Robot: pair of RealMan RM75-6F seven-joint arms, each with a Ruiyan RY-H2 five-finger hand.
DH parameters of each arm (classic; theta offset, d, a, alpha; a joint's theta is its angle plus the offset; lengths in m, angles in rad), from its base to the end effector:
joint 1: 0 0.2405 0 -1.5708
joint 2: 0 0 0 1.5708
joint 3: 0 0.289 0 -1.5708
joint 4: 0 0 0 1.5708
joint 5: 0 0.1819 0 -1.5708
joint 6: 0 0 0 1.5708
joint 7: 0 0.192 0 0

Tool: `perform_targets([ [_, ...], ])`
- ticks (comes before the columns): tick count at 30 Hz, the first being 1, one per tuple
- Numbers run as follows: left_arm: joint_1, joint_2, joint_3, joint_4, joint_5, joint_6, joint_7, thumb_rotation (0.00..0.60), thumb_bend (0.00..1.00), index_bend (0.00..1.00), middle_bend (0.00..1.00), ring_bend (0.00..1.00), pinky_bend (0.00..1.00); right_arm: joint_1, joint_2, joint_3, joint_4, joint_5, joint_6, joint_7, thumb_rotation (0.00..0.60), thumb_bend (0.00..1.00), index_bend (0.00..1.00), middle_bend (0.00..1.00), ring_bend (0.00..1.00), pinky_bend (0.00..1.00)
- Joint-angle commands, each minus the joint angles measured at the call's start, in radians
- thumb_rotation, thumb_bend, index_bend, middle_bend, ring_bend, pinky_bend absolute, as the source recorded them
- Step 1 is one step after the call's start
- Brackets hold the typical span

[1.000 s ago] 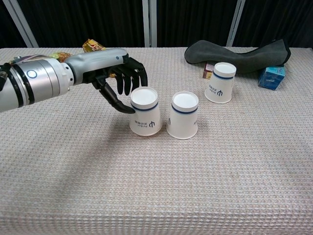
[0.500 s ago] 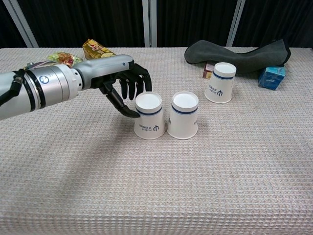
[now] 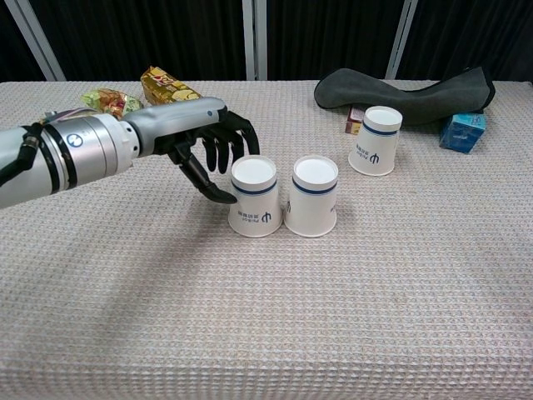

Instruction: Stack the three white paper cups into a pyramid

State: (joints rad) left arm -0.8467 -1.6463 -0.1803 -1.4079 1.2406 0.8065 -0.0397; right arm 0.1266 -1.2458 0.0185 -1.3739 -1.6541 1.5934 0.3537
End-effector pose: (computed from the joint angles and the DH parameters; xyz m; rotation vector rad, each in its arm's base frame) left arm -0.1028 0.3931 -0.0626 -2.0339 -1.2548 -1.1264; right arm -0.3201 -0.2368 0.1743 1.4290 -0.9640 1.2424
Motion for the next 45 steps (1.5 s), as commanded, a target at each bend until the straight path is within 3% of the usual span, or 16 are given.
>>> perform_targets([
  [1, 0.001, -0.001, 0.002, 0.002, 0.001, 0.003, 0.002, 0.6, 0.15, 0.35, 0.48, 0.48, 0.45, -0.001, -0.001, 0.0, 0.001, -0.001, 0.001, 0.0, 0.6, 0.26, 0.07, 0.21, 0.0, 0.07],
  [13, -0.002, -0.013, 0.006, 0.019, 0.009, 0.019, 0.021, 0.6, 0.15, 0.34, 0.47, 0.48, 0.44, -0.007, 0.002, 0.001, 0.001, -0.001, 0.008, 0.003, 0.6, 0.27, 0.07, 0.21, 0.0, 0.07],
  [16, -0.001, -0.001, 0.016, 0.004, 0.003, 0.012, 0.044, 0.6, 0.15, 0.3, 0.42, 0.41, 0.39, -0.007, 0.002, 0.002, 0.003, 0.001, 0.006, 0.005, 0.6, 0.27, 0.07, 0.21, 0.0, 0.07],
  [22, 0.022, 0.059, 0.026, -0.077, -0.043, 0.034, 0.121, 0.6, 0.15, 0.18, 0.18, 0.18, 0.26, 0.017, 0.024, 0.004, -0.021, -0.008, -0.03, -0.022, 0.6, 0.27, 0.07, 0.21, 0.0, 0.07],
  [26, 0.056, 0.127, 0.034, -0.161, -0.049, 0.088, 0.163, 0.6, 0.15, 0.17, 0.16, 0.16, 0.25, 0.077, 0.079, 0.02, -0.107, 0.016, -0.143, -0.117, 0.6, 0.27, 0.04, 0.18, 0.0, 0.07],
  [32, 0.158, 0.264, 0.053, -0.29, -0.044, 0.249, 0.227, 0.6, 0.15, 0.17, 0.16, 0.16, 0.24, 0.256, 0.117, 0.094, -0.217, 0.092, -0.413, -0.278, 0.6, 0.27, 0.02, 0.17, 0.0, 0.07],
  [36, 0.235, 0.336, 0.07, -0.335, -0.048, 0.343, 0.229, 0.6, 0.15, 0.17, 0.17, 0.16, 0.24, 0.381, 0.071, 0.154, -0.211, 0.189, -0.581, -0.438, 0.6, 0.26, 0.02, 0.18, 0.0, 0.08],
  [42, 0.307, 0.412, 0.094, -0.332, -0.057, 0.371, 0.167, 0.6, 0.14, 0.17, 0.17, 0.16, 0.24, 0.502, -0.038, 0.201, -0.14, 0.336, -0.701, -0.657, 0.6, 0.15, 0.02, 0.18, 0.0, 0.09],
  [45, 0.329, 0.434, 0.098, -0.326, -0.065, 0.374, 0.152, 0.6, 0.14, 0.17, 0.17, 0.16, 0.24, 0.552, -0.089, 0.211, -0.097, 0.392, -0.748, -0.71, 0.6, 0.15, 0.04, 0.19, 0.0, 0.09],
])
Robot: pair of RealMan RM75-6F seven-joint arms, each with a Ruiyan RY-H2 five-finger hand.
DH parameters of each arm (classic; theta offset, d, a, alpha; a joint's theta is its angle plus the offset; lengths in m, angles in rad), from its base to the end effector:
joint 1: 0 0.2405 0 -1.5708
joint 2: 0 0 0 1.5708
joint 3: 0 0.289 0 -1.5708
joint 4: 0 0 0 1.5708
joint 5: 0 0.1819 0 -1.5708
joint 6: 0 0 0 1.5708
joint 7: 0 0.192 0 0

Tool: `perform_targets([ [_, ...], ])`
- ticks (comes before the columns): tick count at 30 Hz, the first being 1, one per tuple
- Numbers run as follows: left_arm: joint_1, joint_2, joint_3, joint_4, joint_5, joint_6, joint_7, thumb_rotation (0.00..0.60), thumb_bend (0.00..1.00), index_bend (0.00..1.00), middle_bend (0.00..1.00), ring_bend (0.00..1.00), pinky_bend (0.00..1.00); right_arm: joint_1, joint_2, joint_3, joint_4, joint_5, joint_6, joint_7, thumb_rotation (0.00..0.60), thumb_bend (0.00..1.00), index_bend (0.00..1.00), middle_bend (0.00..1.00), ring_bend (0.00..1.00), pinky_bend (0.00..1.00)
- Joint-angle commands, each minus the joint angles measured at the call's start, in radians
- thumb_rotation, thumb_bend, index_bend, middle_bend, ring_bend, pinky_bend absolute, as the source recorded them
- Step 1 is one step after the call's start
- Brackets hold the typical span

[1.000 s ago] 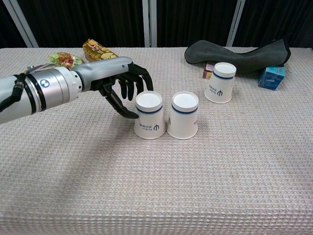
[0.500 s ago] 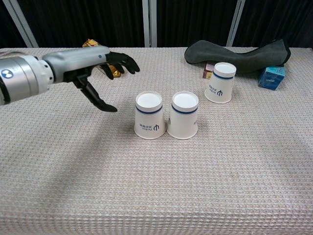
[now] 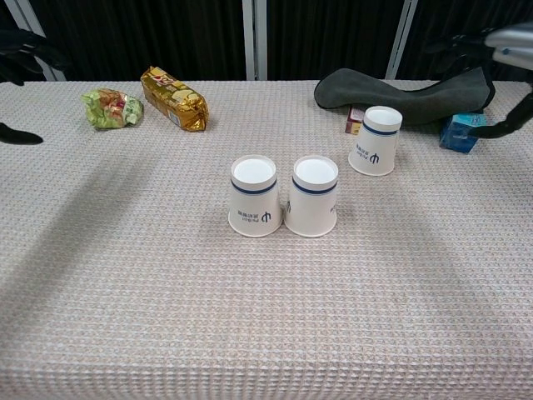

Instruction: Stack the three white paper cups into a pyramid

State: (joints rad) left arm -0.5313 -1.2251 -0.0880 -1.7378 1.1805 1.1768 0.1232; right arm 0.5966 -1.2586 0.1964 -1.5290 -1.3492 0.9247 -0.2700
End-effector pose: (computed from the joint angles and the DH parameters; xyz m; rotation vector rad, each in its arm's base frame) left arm -0.2318 0.3525 0.1134 -1.6040 -1.0853 -0.9904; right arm -0.2153 -0.3933 0.0951 1.8803 -0.7230 0.8043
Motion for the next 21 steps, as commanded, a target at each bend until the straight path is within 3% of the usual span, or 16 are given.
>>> perform_targets([
  [1, 0.02, 0.018, 0.007, 0.004, -0.004, 0.006, -0.016, 0.6, 0.14, 0.17, 0.17, 0.16, 0.24, 0.096, -0.089, 0.034, 0.073, 0.101, -0.093, -0.1, 0.6, 0.15, 0.06, 0.2, 0.0, 0.09],
  [10, 0.054, 0.029, 0.022, 0.004, 0.031, 0.008, -0.031, 0.6, 0.13, 0.17, 0.17, 0.16, 0.24, 0.203, -0.191, 0.026, 0.21, 0.171, -0.17, -0.18, 0.6, 0.26, 0.14, 0.24, 0.01, 0.11],
  [21, 0.075, 0.033, 0.008, 0.017, 0.07, 0.014, -0.073, 0.6, 0.13, 0.18, 0.17, 0.16, 0.24, 0.238, -0.227, -0.003, 0.278, 0.16, -0.185, -0.128, 0.6, 0.3, 0.22, 0.29, 0.04, 0.12],
])
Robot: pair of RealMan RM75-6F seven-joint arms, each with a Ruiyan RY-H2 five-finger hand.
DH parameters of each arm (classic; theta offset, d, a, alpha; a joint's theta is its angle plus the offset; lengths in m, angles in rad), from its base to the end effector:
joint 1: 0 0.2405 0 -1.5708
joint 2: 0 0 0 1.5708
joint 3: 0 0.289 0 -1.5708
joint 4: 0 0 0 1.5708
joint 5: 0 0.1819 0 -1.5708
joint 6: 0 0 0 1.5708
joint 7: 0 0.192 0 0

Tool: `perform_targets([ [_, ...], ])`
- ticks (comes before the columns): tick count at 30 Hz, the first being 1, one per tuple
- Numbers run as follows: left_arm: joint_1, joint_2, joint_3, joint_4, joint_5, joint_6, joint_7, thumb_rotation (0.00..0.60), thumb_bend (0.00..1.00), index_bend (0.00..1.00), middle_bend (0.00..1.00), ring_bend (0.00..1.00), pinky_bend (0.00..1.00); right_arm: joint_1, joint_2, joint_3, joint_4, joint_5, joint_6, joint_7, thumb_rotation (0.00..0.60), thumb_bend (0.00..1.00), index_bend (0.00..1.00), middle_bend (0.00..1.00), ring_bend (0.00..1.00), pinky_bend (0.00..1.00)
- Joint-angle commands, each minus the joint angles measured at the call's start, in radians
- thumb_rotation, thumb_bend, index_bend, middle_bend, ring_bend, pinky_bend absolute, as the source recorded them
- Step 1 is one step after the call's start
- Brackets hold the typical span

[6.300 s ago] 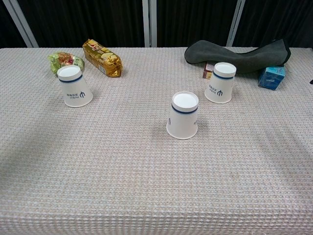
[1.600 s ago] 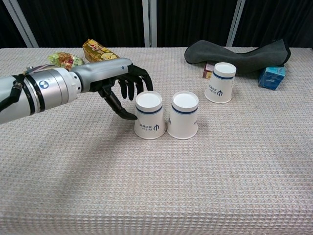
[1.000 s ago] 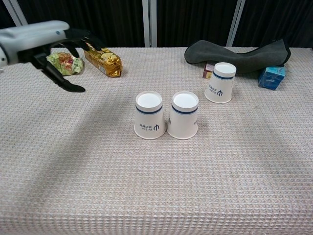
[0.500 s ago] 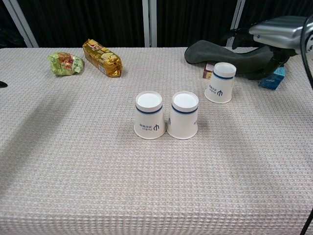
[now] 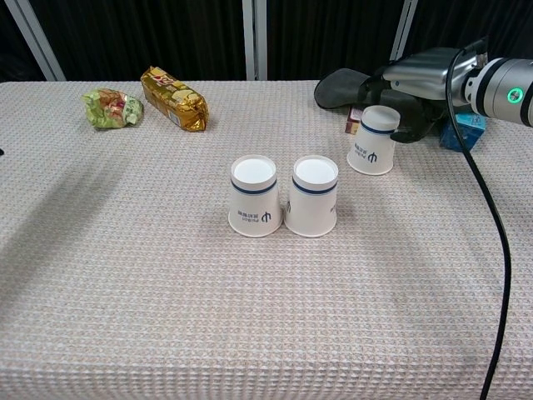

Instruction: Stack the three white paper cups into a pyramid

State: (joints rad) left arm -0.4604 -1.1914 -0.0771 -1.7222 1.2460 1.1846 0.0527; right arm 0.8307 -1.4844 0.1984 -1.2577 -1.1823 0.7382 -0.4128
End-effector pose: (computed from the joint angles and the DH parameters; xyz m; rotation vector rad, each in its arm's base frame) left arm -0.2534 0.3356 0.1255 -1.5765 -1.1076 -0.9838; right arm -0.1786 -0.4551 0.0153 2.0016 -0.6378 0.6570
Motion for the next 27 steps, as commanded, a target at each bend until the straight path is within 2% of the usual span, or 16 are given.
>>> perform_targets([
  [1, 0.006, -0.002, -0.005, 0.002, 0.007, 0.01, -0.003, 0.6, 0.13, 0.18, 0.17, 0.16, 0.24, 0.005, -0.002, -0.008, 0.01, -0.011, 0.002, 0.021, 0.6, 0.3, 0.23, 0.3, 0.04, 0.12],
  [8, 0.018, 0.0, -0.009, 0.003, 0.013, 0.009, -0.01, 0.6, 0.13, 0.18, 0.17, 0.16, 0.24, 0.016, -0.009, -0.029, 0.037, -0.057, 0.001, 0.076, 0.6, 0.36, 0.34, 0.35, 0.08, 0.14],
  [13, 0.03, 0.009, -0.011, -0.001, 0.014, 0.014, -0.014, 0.6, 0.13, 0.18, 0.17, 0.16, 0.24, -0.007, 0.022, -0.046, -0.001, -0.132, 0.08, 0.128, 0.6, 0.39, 0.42, 0.37, 0.11, 0.16],
  [22, 0.059, 0.024, 0.012, -0.009, 0.045, 0.041, 0.049, 0.6, 0.13, 0.18, 0.17, 0.16, 0.24, -0.068, 0.252, -0.048, -0.335, -0.292, 0.276, 0.126, 0.6, 0.39, 0.43, 0.38, 0.13, 0.16],
  [27, 0.08, 0.021, 0.022, -0.016, 0.06, 0.059, 0.046, 0.6, 0.13, 0.18, 0.17, 0.16, 0.24, -0.05, 0.315, -0.027, -0.48, -0.314, 0.269, 0.13, 0.6, 0.39, 0.43, 0.39, 0.13, 0.16],
])
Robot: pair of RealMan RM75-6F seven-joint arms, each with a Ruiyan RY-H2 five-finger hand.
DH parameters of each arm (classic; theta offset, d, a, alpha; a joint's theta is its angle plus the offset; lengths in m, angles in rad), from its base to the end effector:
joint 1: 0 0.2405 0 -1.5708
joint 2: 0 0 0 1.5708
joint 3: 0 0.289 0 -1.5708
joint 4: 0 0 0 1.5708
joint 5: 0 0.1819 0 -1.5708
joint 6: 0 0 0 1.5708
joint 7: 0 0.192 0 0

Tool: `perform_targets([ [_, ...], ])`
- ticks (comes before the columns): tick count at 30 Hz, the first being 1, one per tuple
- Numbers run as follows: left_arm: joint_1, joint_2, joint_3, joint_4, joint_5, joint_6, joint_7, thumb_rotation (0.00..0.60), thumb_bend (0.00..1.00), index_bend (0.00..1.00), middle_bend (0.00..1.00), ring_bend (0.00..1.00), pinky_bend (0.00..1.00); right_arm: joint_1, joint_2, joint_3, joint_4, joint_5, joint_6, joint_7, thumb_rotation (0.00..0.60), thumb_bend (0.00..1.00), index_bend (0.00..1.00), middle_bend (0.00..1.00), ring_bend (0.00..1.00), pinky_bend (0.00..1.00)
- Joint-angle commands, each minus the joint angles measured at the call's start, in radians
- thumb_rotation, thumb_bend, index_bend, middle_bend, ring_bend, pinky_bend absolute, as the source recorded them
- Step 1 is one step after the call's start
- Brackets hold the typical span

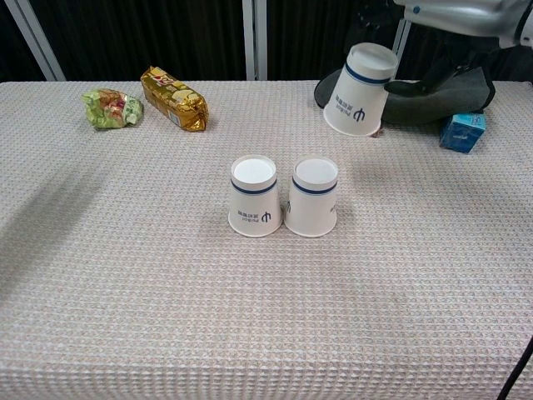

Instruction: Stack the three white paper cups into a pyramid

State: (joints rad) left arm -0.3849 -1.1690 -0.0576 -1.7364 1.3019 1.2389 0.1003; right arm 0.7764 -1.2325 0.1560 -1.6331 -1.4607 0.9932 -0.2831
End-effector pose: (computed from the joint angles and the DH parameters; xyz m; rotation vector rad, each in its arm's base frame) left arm -0.2682 0.3126 0.1368 -1.5661 -1.0472 -0.9375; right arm -0.1137 -0.3956 0.0921 2.0491 -0.4594 1.0077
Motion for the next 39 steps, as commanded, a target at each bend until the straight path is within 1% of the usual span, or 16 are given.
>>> perform_targets([
  [1, 0.007, -0.002, 0.002, -0.002, 0.007, 0.008, -0.004, 0.6, 0.13, 0.18, 0.17, 0.16, 0.24, 0.014, 0.062, 0.017, -0.117, -0.035, -0.002, 0.0, 0.6, 0.39, 0.43, 0.39, 0.13, 0.16],
  [6, 0.02, -0.002, -0.001, 0.003, 0.014, 0.016, -0.021, 0.6, 0.13, 0.18, 0.17, 0.16, 0.24, 0.067, 0.009, 0.007, -0.13, -0.029, -0.084, -0.041, 0.6, 0.39, 0.43, 0.39, 0.13, 0.16],
  [13, 0.033, -0.004, 0.002, 0.017, 0.02, 0.012, -0.047, 0.6, 0.13, 0.18, 0.17, 0.16, 0.24, 0.086, -0.055, -0.004, -0.101, -0.008, -0.108, -0.061, 0.6, 0.39, 0.43, 0.39, 0.13, 0.16],
  [18, 0.039, -0.008, 0.0, 0.025, 0.024, 0.01, -0.058, 0.6, 0.13, 0.18, 0.17, 0.16, 0.24, 0.093, -0.064, -0.01, -0.094, 0.007, -0.121, -0.082, 0.6, 0.39, 0.43, 0.39, 0.13, 0.16],
  [24, 0.041, -0.01, -0.005, 0.029, 0.026, 0.006, -0.059, 0.6, 0.13, 0.18, 0.17, 0.16, 0.24, 0.099, -0.072, -0.014, -0.088, 0.008, -0.125, -0.073, 0.6, 0.39, 0.42, 0.37, 0.13, 0.16],
  [32, 0.044, -0.013, -0.008, 0.032, 0.022, -0.004, -0.06, 0.6, 0.13, 0.18, 0.17, 0.16, 0.24, 0.104, -0.073, -0.015, -0.085, 0.014, -0.126, -0.068, 0.6, 0.39, 0.37, 0.34, 0.12, 0.16],
  [39, 0.045, -0.013, -0.013, 0.032, 0.023, -0.009, -0.06, 0.6, 0.13, 0.18, 0.17, 0.16, 0.24, 0.112, -0.076, -0.01, -0.082, 0.014, -0.124, -0.055, 0.6, 0.39, 0.37, 0.34, 0.12, 0.16],
])
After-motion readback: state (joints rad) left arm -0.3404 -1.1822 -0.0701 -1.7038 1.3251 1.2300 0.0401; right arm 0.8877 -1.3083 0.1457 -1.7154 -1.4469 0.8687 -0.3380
